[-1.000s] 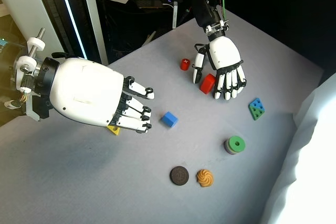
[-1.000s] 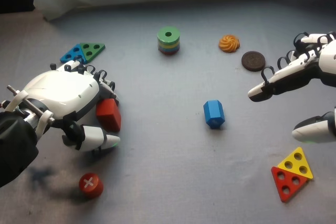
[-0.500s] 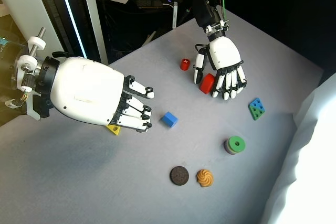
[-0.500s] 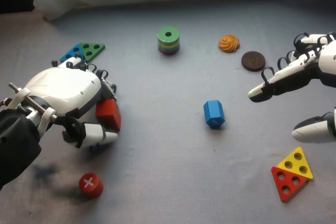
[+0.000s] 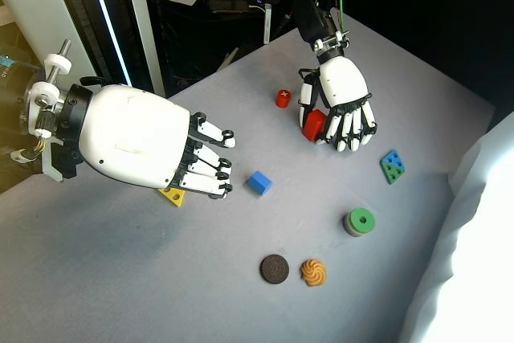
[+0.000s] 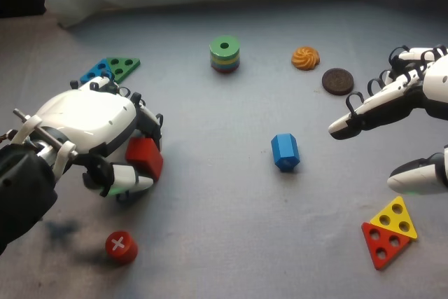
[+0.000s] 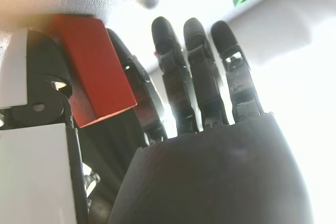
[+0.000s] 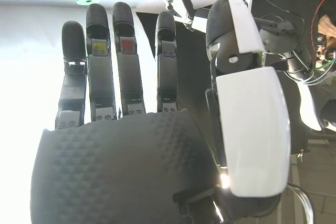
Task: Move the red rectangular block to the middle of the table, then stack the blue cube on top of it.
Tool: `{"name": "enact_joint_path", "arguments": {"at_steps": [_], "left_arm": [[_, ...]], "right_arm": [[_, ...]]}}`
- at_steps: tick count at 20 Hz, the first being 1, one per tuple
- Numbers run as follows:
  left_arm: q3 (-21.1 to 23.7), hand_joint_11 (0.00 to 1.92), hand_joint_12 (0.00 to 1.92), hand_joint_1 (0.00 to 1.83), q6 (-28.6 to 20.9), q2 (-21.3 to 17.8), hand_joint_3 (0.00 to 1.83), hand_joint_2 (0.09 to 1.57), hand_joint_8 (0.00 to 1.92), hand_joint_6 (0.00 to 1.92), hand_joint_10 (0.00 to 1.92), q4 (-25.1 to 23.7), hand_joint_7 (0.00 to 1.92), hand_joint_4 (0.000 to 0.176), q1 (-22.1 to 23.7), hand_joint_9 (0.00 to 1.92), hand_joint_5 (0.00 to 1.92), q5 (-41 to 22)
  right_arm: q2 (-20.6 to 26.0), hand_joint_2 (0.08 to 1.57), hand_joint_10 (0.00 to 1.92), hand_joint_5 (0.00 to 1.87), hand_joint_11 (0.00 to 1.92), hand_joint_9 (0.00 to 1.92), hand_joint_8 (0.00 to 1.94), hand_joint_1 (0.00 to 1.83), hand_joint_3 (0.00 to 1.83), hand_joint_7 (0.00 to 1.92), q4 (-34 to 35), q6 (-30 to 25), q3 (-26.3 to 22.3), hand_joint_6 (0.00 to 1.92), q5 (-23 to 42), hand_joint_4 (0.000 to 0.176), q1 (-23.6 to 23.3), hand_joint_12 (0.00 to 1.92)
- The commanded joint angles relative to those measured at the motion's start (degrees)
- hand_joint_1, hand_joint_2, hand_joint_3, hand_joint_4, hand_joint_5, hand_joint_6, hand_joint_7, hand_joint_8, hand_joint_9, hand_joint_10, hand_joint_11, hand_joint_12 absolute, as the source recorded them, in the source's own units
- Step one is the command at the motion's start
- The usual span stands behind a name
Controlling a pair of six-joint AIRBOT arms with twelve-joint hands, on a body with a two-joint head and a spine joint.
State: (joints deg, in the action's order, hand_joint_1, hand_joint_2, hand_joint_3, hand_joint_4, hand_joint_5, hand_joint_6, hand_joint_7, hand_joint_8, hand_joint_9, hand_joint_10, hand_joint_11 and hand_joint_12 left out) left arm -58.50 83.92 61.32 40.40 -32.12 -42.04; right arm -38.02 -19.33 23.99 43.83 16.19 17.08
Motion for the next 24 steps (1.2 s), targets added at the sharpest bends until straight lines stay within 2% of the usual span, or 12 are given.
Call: {"name": "enact_joint_path", "arguments": {"at_steps": [1,4,5,7,9,11,12,15,18,20,21,24], "left_arm": [[0.2,0.00,1.00,1.07,0.4,-0.3,0.00,1.06,0.00,0.79,0.02,-1.3,0.73,0.131,0.6,0.54,1.09,-5.7],[1.3,0.00,1.04,1.07,2.9,-0.3,0.00,1.06,0.00,0.79,0.02,1.7,0.73,0.132,2.0,0.55,1.10,-5.7],[2.1,0.00,0.98,1.05,4.8,-0.3,0.00,1.06,0.00,0.79,0.01,3.8,0.71,0.166,2.7,0.53,1.09,-5.7],[3.7,0.00,0.97,1.06,7.8,-0.2,0.00,1.06,0.00,0.78,0.00,7.3,0.71,0.175,3.6,0.53,1.10,-6.4],[5.3,0.00,0.95,1.06,10.2,0.1,0.00,1.05,0.00,0.77,0.00,10.4,0.71,0.158,4.3,0.52,1.11,-8.5],[6.5,0.00,0.91,1.05,12.4,0.6,0.00,1.06,0.01,0.80,0.00,12.9,0.70,0.171,5.3,0.51,1.09,-9.1],[7.1,0.00,0.94,1.05,13.8,1.0,0.00,1.07,0.00,0.82,0.00,14.1,0.70,0.155,5.9,0.51,1.07,-9.1],[8.3,0.00,0.93,1.05,17.7,2.6,0.00,1.07,0.01,0.82,0.01,17.2,0.71,0.159,8.1,0.53,1.08,-9.8],[8.6,0.00,0.97,1.06,20.4,4.8,0.00,1.07,0.00,0.81,0.00,19.0,0.72,0.132,10.2,0.54,1.08,-9.9],[8.6,0.00,1.00,1.06,21.8,6.2,0.00,1.07,0.00,0.81,0.00,19.8,0.72,0.143,11.4,0.55,1.08,-10.0],[8.5,0.00,0.98,1.05,22.3,7.1,0.00,1.07,0.00,0.83,0.00,20.0,0.71,0.167,12.0,0.55,1.07,-10.2],[8.2,0.00,0.96,1.05,23.8,9.3,0.00,1.07,0.00,0.83,0.00,20.7,0.72,0.174,13.4,0.55,1.07,-10.6]], "right_arm": [[0.7,1.13,0.03,0.53,0.00,0.49,0.00,0.66,0.00,0.55,0.7,-0.3,-0.1,0.00,5.6,0.000,-0.3,1.20],[0.7,1.14,0.03,0.54,0.00,0.49,0.00,0.66,0.00,0.56,0.7,-0.3,0.0,0.00,5.5,0.000,-0.4,1.21],[0.7,1.13,0.03,0.54,0.00,0.49,0.00,0.67,0.00,0.56,0.7,-0.3,0.0,0.00,5.5,0.000,-0.4,1.21],[0.7,1.13,0.03,0.54,0.00,0.50,0.01,0.68,0.00,0.56,0.7,-0.3,0.0,0.00,5.5,0.000,-0.4,1.21],[0.7,1.13,0.03,0.55,0.00,0.50,0.01,0.68,0.00,0.57,0.7,-0.3,0.0,0.01,5.5,0.000,-0.4,1.21],[0.7,1.13,0.03,0.54,0.00,0.50,0.00,0.68,0.00,0.56,0.7,-0.3,0.0,0.00,5.4,0.000,-0.4,1.21],[0.7,1.13,0.02,0.54,0.00,0.49,0.00,0.67,0.00,0.55,0.7,-0.3,0.0,0.00,5.4,0.000,-0.4,1.19],[0.7,1.12,0.03,0.56,0.00,0.51,0.01,0.69,0.00,0.57,0.7,-0.3,0.0,0.01,5.4,0.000,-0.4,1.23],[0.7,1.13,0.03,0.56,0.00,0.51,0.00,0.69,0.00,0.57,0.8,-0.3,0.0,0.01,5.4,0.000,-0.4,1.22],[0.7,1.13,0.03,0.57,0.00,0.52,0.01,0.68,0.00,0.59,0.8,-0.3,0.2,0.01,5.4,0.000,-0.4,1.25],[0.7,1.13,0.03,0.56,0.00,0.51,0.00,0.67,0.00,0.58,1.0,-0.3,0.4,0.01,5.4,0.000,-0.4,1.22],[0.6,1.13,0.03,0.56,0.00,0.51,0.00,0.66,0.00,0.58,2.6,-0.3,0.9,0.00,5.4,0.000,-0.4,1.24]]}}
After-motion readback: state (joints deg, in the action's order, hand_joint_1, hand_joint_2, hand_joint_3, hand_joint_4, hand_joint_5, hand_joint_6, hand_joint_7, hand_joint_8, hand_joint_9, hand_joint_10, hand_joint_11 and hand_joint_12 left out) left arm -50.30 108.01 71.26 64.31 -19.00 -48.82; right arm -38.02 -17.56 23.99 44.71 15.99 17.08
